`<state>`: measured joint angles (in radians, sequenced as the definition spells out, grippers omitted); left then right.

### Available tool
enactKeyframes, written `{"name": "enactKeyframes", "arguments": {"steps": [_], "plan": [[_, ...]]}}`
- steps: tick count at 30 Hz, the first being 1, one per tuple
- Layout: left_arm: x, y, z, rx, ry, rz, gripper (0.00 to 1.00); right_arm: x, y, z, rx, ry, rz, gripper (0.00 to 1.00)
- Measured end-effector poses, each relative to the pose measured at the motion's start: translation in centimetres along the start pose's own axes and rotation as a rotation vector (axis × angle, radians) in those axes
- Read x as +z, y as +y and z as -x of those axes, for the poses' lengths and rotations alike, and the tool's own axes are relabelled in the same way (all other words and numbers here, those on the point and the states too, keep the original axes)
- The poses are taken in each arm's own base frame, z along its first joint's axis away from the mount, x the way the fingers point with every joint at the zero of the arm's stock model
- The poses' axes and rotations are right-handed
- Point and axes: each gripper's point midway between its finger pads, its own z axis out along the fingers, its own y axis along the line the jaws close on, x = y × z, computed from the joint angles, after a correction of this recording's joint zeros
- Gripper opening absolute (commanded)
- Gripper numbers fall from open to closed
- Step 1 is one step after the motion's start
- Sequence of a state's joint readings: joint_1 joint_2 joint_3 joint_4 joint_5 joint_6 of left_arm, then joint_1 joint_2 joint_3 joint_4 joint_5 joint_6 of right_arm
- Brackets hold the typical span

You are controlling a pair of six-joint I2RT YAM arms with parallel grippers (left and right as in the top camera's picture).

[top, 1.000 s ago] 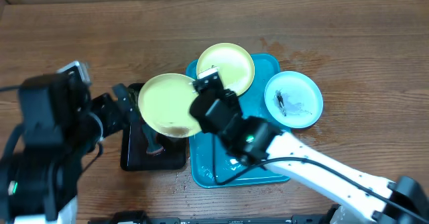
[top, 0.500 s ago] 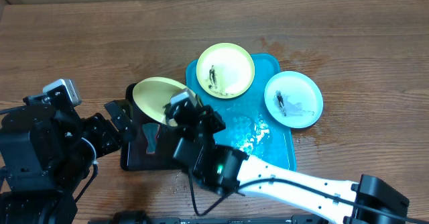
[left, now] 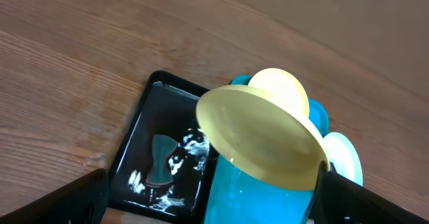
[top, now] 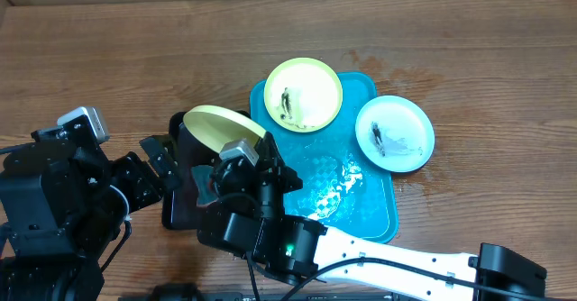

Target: Clean dirty plates on tray and stack at the side

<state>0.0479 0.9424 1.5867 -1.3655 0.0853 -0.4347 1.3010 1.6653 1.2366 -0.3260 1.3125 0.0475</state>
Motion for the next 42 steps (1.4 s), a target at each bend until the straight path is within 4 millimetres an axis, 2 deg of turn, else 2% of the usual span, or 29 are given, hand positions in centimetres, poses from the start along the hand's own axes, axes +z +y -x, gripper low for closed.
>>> {"name": "enactKeyframes", "arguments": {"steps": [21,35,39,42], "plan": [[0.0,0.1,0.0,0.000,-0.001,0.003,1.00,-0.1,-0.9,0.2,-0.052,-0.007,-0.055,0.04],[0.0,0.1,0.0,0.000,-0.001,0.003,1.00,-0.1,-1.0,0.6,-0.014,-0.017,-0.061,0.04],[0.0,0.1,0.0,0.000,-0.001,0.003,1.00,1.7,-1.4,-0.4,0.062,0.027,-0.050,0.04],[0.0,0.1,0.0,0.000,-0.001,0.003,1.00,4.8,-1.0,-3.2,0.108,0.149,0.048,0.04]]}}
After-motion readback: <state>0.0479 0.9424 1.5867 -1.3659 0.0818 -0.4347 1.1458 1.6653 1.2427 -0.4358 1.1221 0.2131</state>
